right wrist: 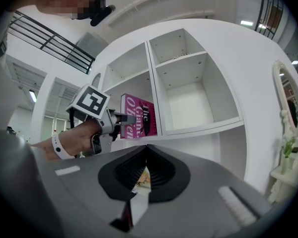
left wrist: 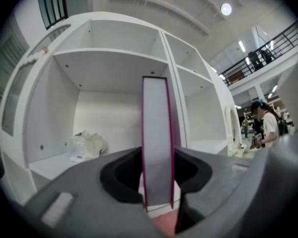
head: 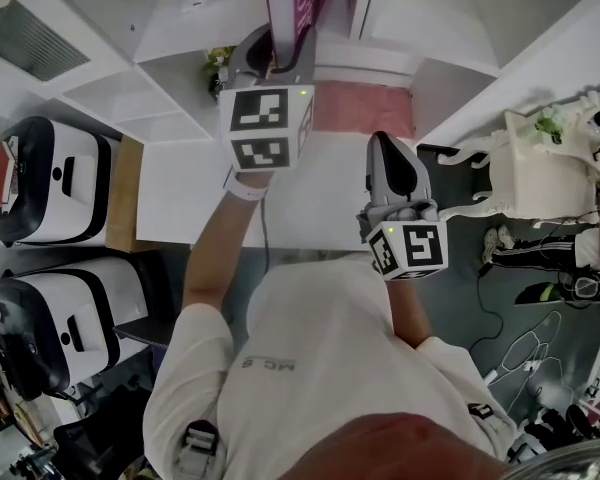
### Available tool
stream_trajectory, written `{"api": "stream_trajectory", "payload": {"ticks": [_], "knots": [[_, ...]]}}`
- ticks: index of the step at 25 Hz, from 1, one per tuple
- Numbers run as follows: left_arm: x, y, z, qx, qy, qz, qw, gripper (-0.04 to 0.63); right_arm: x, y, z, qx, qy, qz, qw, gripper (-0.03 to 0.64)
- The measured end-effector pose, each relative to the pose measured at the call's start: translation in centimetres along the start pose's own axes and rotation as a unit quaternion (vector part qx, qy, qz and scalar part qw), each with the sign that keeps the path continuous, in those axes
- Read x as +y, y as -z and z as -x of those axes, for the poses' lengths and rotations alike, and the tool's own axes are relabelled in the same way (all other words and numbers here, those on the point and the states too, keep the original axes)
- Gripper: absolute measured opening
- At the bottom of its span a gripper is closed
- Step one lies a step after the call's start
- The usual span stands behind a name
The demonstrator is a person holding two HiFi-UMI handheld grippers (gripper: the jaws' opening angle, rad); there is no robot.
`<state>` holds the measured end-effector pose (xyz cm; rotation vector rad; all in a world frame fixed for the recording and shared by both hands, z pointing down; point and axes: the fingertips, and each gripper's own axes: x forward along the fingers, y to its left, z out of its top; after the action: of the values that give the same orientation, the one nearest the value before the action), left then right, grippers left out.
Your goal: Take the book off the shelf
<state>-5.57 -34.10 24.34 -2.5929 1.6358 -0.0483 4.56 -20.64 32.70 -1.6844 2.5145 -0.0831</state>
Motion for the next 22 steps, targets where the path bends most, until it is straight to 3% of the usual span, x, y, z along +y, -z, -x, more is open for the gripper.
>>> {"api": "stream_trajectory", "payload": {"ticks": [12,22], "knots": [[-0.4,0.6,6.0,-0.018,0.0,0.012,0.9998,0.147,0.9,1.5,0.0,0.012,-0.003,-0.006,1.0,-0.002],[-1.7,2.3,9.0,-0.016,-0.004,-0.005,0.9999,0.146,1.7,2.8,-0.4,0.028,-0.01,-0.016,0.999,-0.002]]}}
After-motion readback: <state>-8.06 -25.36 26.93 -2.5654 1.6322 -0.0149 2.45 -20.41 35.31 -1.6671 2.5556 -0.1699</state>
